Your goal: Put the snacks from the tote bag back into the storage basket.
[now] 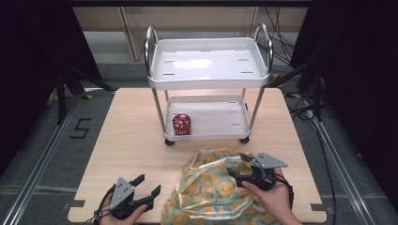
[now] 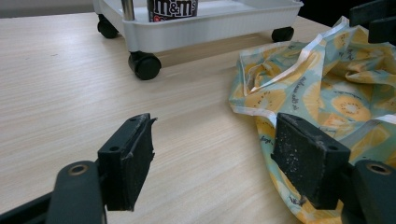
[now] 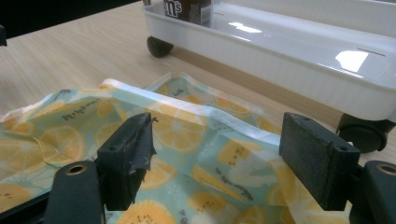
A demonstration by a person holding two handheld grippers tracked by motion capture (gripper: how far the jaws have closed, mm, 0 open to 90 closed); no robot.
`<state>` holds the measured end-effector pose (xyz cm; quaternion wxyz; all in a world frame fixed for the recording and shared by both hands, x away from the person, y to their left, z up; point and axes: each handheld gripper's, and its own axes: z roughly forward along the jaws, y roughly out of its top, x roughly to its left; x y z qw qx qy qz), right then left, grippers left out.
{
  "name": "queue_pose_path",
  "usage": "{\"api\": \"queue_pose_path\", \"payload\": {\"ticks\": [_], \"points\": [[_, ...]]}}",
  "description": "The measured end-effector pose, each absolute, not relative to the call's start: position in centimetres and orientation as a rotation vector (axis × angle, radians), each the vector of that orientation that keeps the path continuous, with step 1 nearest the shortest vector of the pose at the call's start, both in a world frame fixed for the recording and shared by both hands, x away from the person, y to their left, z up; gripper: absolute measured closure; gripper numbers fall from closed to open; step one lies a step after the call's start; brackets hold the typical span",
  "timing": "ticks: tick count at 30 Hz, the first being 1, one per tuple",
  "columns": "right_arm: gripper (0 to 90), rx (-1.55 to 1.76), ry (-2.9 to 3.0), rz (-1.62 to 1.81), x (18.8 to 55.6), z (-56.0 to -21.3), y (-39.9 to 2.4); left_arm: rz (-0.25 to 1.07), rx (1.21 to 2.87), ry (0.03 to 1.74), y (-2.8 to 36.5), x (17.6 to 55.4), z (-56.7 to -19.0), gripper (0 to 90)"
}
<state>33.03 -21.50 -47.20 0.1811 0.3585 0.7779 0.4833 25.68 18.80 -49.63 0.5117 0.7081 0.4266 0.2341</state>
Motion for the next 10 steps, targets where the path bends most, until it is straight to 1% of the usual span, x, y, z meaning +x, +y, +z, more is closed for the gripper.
{"api": "queue_pose_path", "payload": {"ticks": [3, 4, 5, 10], "points": [[26.7, 0.948, 2.17, 1.381, 33.2, -47.35, -21.52, 0.561, 1.711, 1.033, 18.65, 25.6, -49.62, 28.2], [26.5, 1.0, 2.181, 1.378, 32.89, -47.3, -21.44, 0.562, 1.717, 1.03, 18.66, 25.57, -49.61, 28.2], [26.4, 0.958, 2.155, 1.383, 33.03, -47.39, -21.49, 0.561, 1.717, 1.03, 18.62, 25.55, -49.62, 28.2], [24.8, 1.017, 2.151, 1.404, 32.53, -47.27, -21.6, 0.551, 1.703, 1.024, 18.43, 25.64, -49.74, 28.2]]}}
